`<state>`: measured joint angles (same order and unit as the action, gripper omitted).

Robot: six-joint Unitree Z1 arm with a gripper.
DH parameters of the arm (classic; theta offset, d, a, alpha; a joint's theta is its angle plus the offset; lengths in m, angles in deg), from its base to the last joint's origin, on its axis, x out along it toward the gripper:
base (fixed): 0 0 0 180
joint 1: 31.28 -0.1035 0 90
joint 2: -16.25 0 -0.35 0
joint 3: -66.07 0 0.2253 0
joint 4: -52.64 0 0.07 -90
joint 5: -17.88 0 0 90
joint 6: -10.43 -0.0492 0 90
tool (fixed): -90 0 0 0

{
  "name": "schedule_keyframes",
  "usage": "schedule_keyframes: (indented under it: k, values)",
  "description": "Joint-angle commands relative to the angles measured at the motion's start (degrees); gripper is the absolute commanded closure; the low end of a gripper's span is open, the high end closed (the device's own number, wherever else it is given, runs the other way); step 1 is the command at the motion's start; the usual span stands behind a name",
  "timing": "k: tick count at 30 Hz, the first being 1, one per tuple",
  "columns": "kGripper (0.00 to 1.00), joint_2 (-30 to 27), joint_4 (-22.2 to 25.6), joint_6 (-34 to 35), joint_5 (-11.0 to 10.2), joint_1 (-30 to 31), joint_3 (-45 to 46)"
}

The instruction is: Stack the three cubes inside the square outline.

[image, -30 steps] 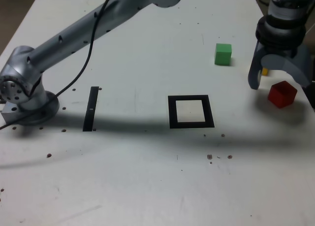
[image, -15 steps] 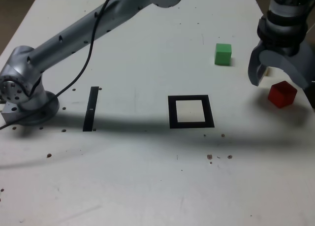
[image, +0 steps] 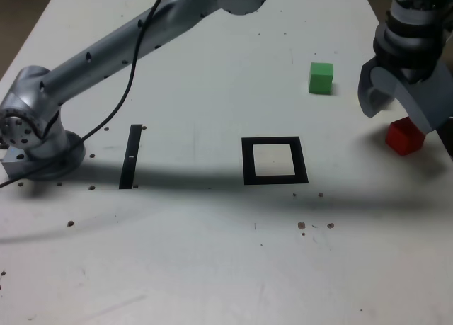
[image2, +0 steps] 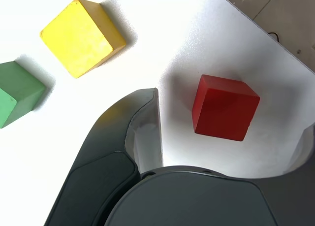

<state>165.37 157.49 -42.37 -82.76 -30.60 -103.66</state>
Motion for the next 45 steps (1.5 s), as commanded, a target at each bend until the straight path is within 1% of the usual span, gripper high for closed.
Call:
schedule_keyframes:
  k: [1, 11, 15, 19, 23, 24, 28, 30, 31, 45]
  values:
    - [0.01, 0.5, 0.3, -0.1, -0.1, -0.1, -1.2]
    - [0.03, 3.0, -0.1, 0.2, 0.2, 0.6, -2.5]
    - [0.07, 3.6, -0.1, 1.2, -0.3, 1.5, -2.8]
    - [0.14, 3.7, 0.3, 2.6, -1.3, 2.1, -2.9]
    - [0.26, 4.0, 0.7, 4.0, -2.1, 2.4, -2.9]
    - [0.31, 4.1, 0.7, 4.3, -2.3, 2.5, -2.9]
    - [0.54, 4.1, 0.4, 4.5, -2.8, 2.9, -3.4]
    - [0.62, 4.1, 0.3, 4.1, -2.9, 3.2, -3.7]
    - [0.65, 4.1, 0.2, 3.9, -3.0, 3.3, -3.9]
    - [0.65, 4.1, 0.5, 3.5, -3.2, 3.5, -4.0]
